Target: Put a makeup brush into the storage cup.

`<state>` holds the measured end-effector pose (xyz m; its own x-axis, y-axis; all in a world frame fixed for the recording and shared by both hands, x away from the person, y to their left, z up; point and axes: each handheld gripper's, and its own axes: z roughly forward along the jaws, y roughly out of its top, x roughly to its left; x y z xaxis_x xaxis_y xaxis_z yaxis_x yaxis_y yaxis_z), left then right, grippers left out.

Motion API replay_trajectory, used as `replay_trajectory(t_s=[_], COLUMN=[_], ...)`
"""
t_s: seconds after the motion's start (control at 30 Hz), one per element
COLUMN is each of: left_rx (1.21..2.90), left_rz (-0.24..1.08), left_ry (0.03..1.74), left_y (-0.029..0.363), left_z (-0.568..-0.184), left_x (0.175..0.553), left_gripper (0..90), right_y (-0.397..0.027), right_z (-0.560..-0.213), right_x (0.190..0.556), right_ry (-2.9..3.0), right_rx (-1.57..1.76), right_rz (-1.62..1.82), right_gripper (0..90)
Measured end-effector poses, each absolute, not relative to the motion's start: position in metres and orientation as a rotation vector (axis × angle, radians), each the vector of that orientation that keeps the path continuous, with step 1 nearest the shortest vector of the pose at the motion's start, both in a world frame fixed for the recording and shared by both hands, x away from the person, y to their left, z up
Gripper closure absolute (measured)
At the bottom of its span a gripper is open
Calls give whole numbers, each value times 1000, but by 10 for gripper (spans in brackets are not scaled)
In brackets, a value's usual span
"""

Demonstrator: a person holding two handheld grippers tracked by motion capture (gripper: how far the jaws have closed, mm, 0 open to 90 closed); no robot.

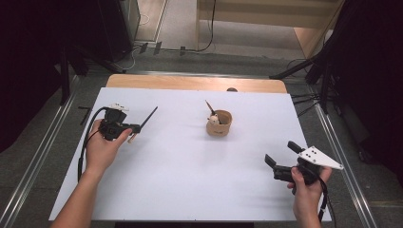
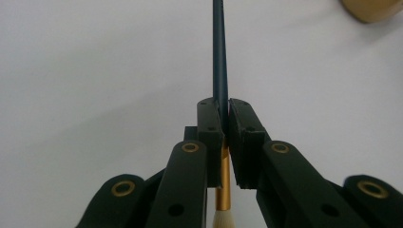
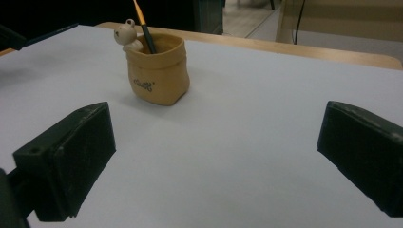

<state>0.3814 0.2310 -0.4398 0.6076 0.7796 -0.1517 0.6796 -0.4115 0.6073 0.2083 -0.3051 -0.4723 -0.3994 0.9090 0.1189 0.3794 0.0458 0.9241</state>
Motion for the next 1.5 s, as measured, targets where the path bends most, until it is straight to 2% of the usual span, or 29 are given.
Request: replay_trajectory(t_s=[0.83, 1.5], left_rx=[2044, 1964], left_rz=[86, 67], left_ry=[987, 890], left_y=[222, 209], left_z=[-424, -420], left_x=[365, 353], left_gripper=[850, 850], right_y=[-242, -198], right_z=[-444, -435], right_x=[253, 275], right_ry=[1906, 1956], right_rx=[1218, 1201], right_rz=[1354, 1379], right_gripper=[0, 0])
